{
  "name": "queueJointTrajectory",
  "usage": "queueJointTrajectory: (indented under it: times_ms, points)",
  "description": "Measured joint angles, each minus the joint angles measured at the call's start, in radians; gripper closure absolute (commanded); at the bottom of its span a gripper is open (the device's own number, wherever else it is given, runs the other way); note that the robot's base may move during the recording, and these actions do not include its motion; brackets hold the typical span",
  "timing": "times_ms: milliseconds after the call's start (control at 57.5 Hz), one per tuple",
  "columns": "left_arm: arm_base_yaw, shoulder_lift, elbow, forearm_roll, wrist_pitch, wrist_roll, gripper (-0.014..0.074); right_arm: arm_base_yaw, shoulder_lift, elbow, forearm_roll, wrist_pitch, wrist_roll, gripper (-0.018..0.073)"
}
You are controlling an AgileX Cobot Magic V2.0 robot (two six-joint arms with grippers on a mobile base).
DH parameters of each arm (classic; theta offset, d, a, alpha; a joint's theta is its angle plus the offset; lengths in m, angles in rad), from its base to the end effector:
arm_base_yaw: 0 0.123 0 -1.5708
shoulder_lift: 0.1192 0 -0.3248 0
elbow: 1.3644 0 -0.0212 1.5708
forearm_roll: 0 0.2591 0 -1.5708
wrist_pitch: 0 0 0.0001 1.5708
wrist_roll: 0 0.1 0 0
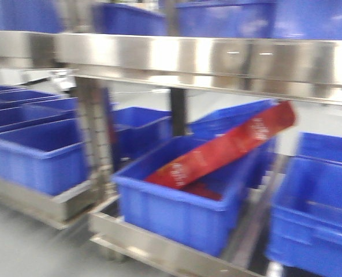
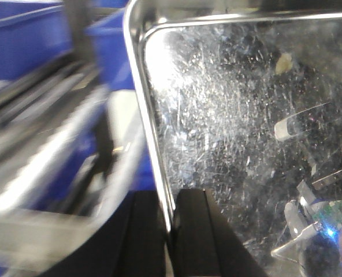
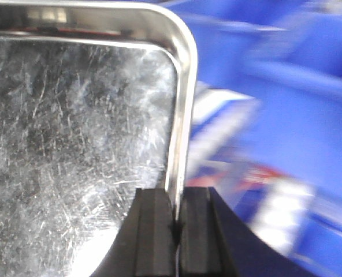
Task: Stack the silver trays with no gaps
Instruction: 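Turn the base away from the rack while holding the tray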
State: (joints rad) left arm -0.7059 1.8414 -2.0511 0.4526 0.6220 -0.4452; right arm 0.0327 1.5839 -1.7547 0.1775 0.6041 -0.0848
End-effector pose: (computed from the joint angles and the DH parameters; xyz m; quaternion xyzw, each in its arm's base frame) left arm 0.3651 -0.2777 0.4931 0.1741 0.7755 -0.1311 0.5926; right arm 0.3812 0.0225 0.4984 -0.0172 0.8155 0.0682 0.5745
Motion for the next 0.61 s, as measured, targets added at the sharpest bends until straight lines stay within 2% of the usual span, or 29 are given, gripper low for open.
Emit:
queueJointTrajectory:
  times_ms: [608]
  points:
    - [0.0, 0.0, 0.0, 0.0, 0.0, 0.0, 0.0615, 0.0, 0.0, 0.0, 0.0, 0.0, 0.0, 0.0646]
